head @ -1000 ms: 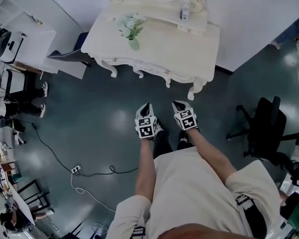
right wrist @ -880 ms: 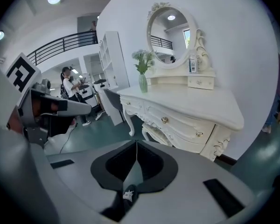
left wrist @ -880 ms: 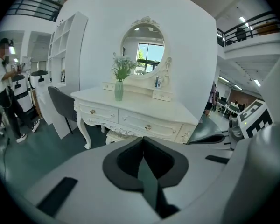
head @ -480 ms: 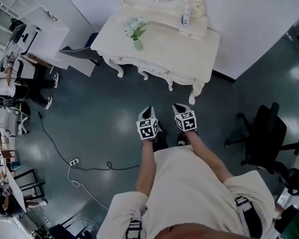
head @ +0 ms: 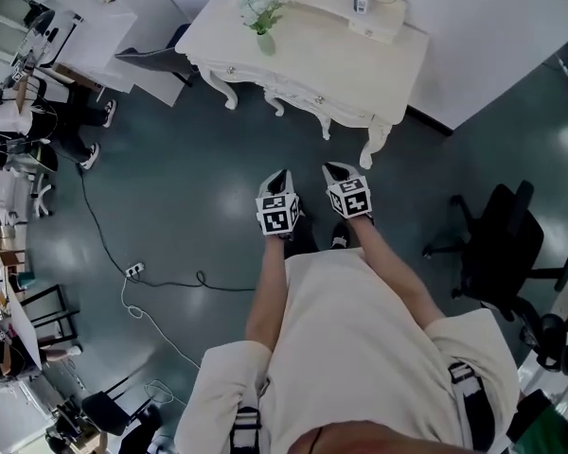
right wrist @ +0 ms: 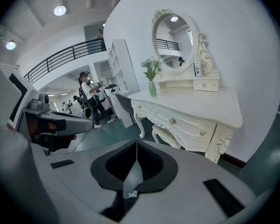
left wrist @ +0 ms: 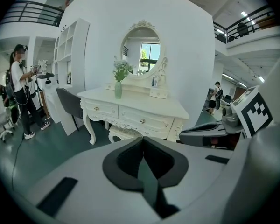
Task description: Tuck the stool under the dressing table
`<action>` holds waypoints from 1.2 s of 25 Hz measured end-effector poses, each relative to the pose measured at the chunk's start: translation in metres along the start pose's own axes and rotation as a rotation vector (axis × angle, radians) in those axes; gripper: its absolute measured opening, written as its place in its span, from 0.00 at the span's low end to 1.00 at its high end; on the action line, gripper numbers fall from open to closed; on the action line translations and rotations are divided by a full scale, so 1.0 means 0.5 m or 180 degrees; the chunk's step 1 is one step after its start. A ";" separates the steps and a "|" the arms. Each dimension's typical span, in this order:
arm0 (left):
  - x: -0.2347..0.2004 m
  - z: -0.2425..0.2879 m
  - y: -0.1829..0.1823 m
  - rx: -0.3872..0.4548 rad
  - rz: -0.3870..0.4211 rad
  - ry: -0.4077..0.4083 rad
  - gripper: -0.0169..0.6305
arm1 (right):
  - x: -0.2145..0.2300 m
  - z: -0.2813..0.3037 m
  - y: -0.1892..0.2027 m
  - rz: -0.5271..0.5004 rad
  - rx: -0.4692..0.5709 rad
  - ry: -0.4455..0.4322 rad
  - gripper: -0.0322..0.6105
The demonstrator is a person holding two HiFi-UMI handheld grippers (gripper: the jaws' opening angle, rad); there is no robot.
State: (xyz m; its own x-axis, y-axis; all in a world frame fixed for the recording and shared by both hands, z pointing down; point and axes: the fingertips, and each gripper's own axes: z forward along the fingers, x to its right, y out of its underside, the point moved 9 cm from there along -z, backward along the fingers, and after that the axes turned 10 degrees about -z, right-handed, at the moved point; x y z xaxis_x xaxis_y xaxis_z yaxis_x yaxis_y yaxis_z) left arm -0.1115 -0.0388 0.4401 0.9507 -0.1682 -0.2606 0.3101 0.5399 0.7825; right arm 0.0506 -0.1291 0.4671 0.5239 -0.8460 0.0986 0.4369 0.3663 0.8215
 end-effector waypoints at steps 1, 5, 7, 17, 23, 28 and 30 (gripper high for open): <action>-0.001 -0.002 -0.001 0.0011 0.0000 -0.0007 0.05 | -0.002 0.000 -0.001 -0.0027 -0.0004 -0.0013 0.12; 0.001 -0.002 -0.002 0.0036 -0.0018 -0.0019 0.05 | 0.003 -0.004 -0.005 -0.0066 0.0013 -0.0009 0.12; 0.004 -0.003 -0.001 0.0033 -0.0016 -0.0012 0.05 | 0.005 -0.007 -0.005 -0.0059 0.0014 0.0005 0.12; 0.014 0.000 0.006 0.0059 -0.0093 -0.0006 0.05 | 0.021 -0.022 0.008 -0.0098 -0.0023 0.0041 0.12; 0.028 0.006 -0.002 0.0092 -0.0095 0.0014 0.05 | 0.035 -0.035 0.007 -0.0120 -0.0015 0.0090 0.12; 0.042 0.012 0.000 0.0087 -0.0083 0.0043 0.05 | 0.043 -0.043 0.014 -0.0134 -0.0032 0.0102 0.12; 0.044 0.013 0.000 0.0082 -0.0084 0.0048 0.05 | 0.045 -0.044 0.016 -0.0128 -0.0034 0.0104 0.12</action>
State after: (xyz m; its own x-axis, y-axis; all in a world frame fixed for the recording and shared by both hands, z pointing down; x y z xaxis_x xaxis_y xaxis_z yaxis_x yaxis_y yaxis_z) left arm -0.0903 -0.0480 0.4382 0.9420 -0.1696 -0.2897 0.3354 0.5139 0.7896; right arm 0.0821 -0.1368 0.4633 0.5293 -0.8471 0.0471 0.4658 0.3365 0.8184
